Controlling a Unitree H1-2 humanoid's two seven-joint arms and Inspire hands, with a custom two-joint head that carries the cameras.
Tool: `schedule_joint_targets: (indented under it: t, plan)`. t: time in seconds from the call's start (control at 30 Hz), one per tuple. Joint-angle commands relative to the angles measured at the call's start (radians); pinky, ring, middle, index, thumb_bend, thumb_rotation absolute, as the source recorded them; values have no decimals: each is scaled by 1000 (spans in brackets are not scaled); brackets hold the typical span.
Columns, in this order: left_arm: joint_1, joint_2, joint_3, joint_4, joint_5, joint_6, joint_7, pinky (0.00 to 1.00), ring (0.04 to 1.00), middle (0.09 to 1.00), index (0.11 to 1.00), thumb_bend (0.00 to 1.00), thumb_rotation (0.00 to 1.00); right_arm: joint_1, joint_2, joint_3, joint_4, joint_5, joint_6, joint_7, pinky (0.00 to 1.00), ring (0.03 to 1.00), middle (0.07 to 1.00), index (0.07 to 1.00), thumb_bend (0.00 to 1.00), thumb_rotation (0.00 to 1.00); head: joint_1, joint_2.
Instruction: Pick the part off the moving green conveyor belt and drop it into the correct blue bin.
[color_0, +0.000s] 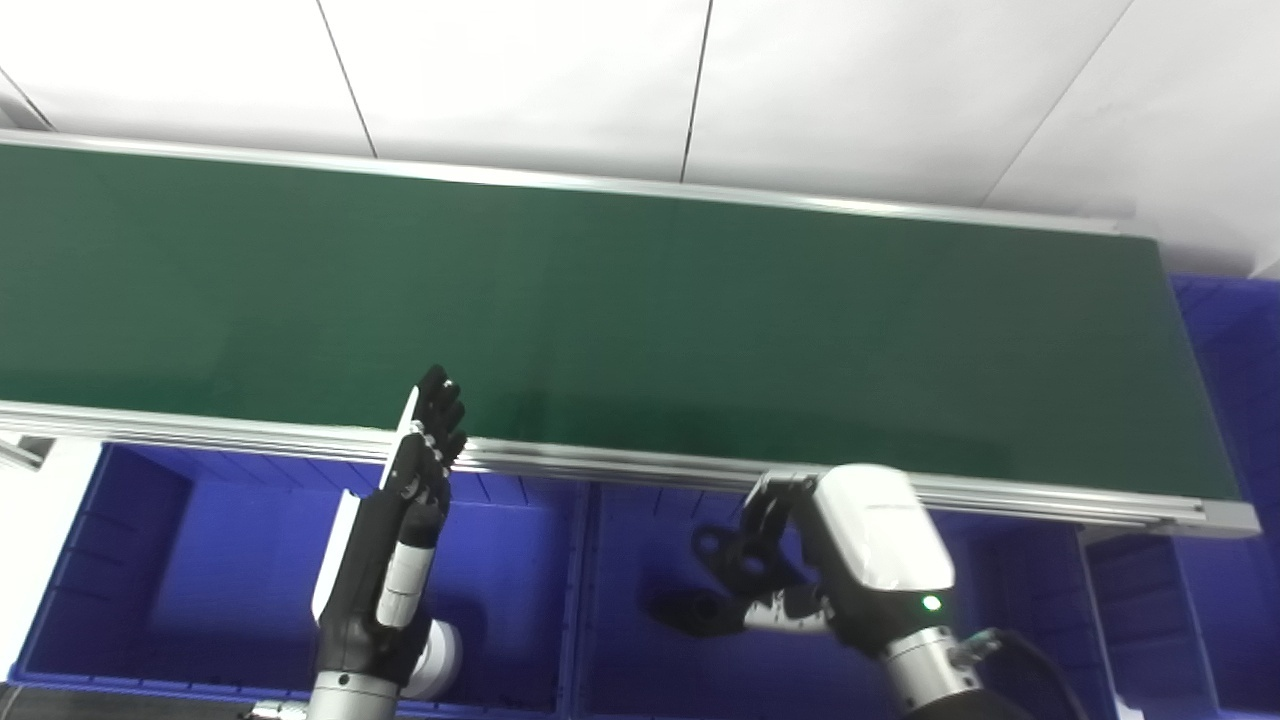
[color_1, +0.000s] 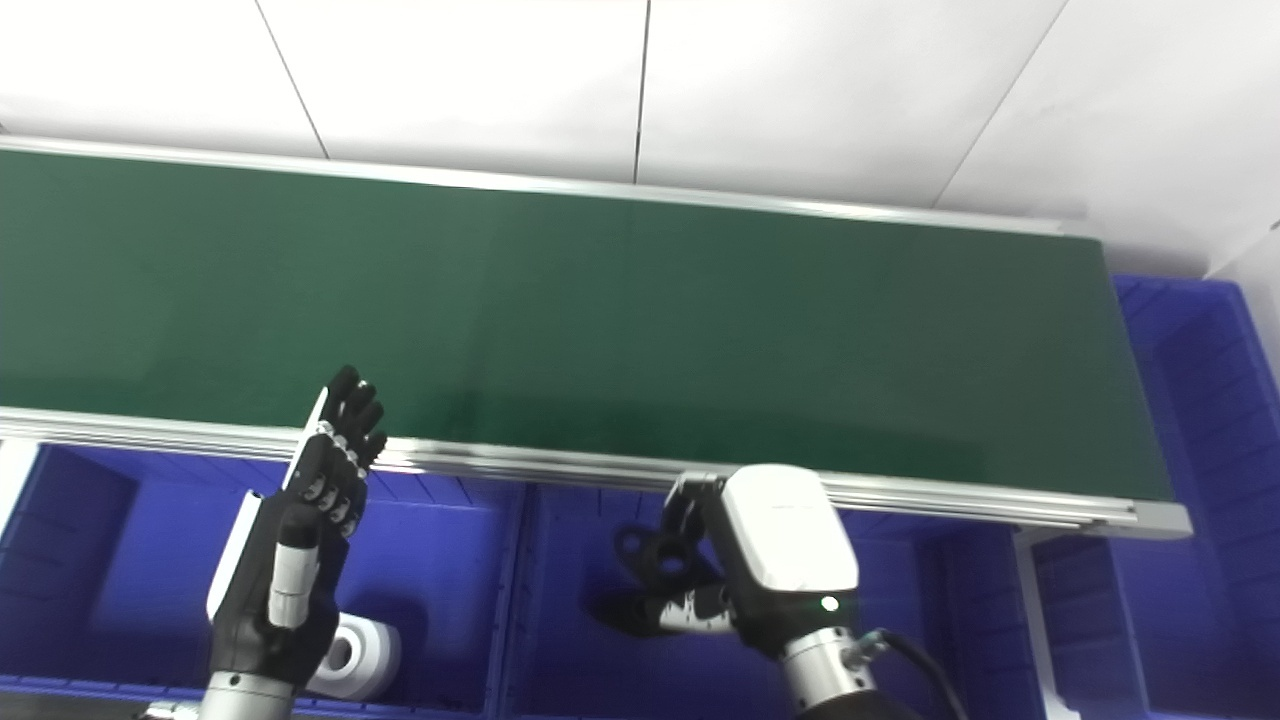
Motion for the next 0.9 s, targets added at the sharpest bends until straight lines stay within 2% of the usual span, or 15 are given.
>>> schedule_joint_targets:
  t: [0.0, 0.03, 0.1, 0.13, 0.23, 0.27, 0.3, 0.37, 0.4, 0.47, 0.6, 0.73, 0.87]
  plan:
    - [4, 6, 2, -37, -12, -4, -15, 1000, 1000, 1000, 1000, 805, 907, -21, 22, -18, -5, -40, 19, 37, 191, 287, 443, 506, 519, 0, 1, 0]
    - [4, 4, 3, -40, -13, -1, -17, 1000, 1000, 1000, 1000, 804, 905, -25, 27, -26, 6, -51, 20, 53, 192, 300, 429, 515, 518, 0, 3, 5]
    - [5, 1, 5, -47, -12, 7, -20, 1000, 1000, 1000, 1000, 807, 900, -30, 37, -40, 20, -73, 15, 77, 204, 348, 469, 545, 508, 0, 4, 10]
    - [6, 1, 6, -49, -11, 12, -21, 1000, 1000, 1000, 1000, 812, 901, -32, 40, -44, 26, -83, 12, 87, 199, 345, 460, 548, 506, 0, 4, 10]
    - [7, -3, 7, -57, -15, 27, -26, 1000, 997, 1000, 1000, 822, 900, -29, 49, -46, 48, -118, 2, 94, 160, 240, 467, 500, 524, 2, 5, 11]
    - [8, -4, 7, -59, -16, 28, -27, 1000, 998, 1000, 1000, 812, 900, -27, 52, -46, 52, -133, 3, 101, 197, 291, 474, 496, 526, 9, 7, 11]
    - [9, -4, 7, -60, -12, 29, -27, 1000, 998, 1000, 1000, 810, 902, -28, 53, -44, 53, -161, 3, 128, 245, 355, 515, 540, 602, 98, 11, 11]
    - [10, -5, 6, -61, -7, 27, -30, 1000, 997, 1000, 1000, 812, 905, -30, 58, -42, 50, -207, 1, 182, 342, 482, 621, 664, 804, 339, 14, 12]
    - [10, -5, 6, -61, -5, 25, -31, 1000, 996, 1000, 1000, 801, 907, -31, 61, -43, 47, -225, -2, 205, 442, 584, 691, 729, 911, 473, 14, 12]
    - [11, -7, 6, -59, -3, 22, -32, 1000, 997, 1000, 1000, 796, 908, -27, 67, -45, 39, -233, -8, 228, 538, 680, 745, 781, 987, 589, 18, 11]
    - [14, -13, 5, -60, 1, 32, -29, 993, 993, 1000, 1000, 805, 906, -24, 70, -49, 20, -227, -21, 260, 623, 725, 790, 821, 1000, 671, 29, 10]
    - [11, -16, 6, -57, 1, 34, -29, 991, 987, 1000, 1000, 815, 904, -25, 68, -48, 12, -227, -27, 276, 656, 742, 808, 839, 1000, 752, 32, 6]
    - [7, -15, 6, -53, 11, 36, -31, 989, 984, 1000, 1000, 828, 908, -22, 68, -50, -8, -220, -31, 290, 657, 741, 811, 841, 1000, 778, 42, -2]
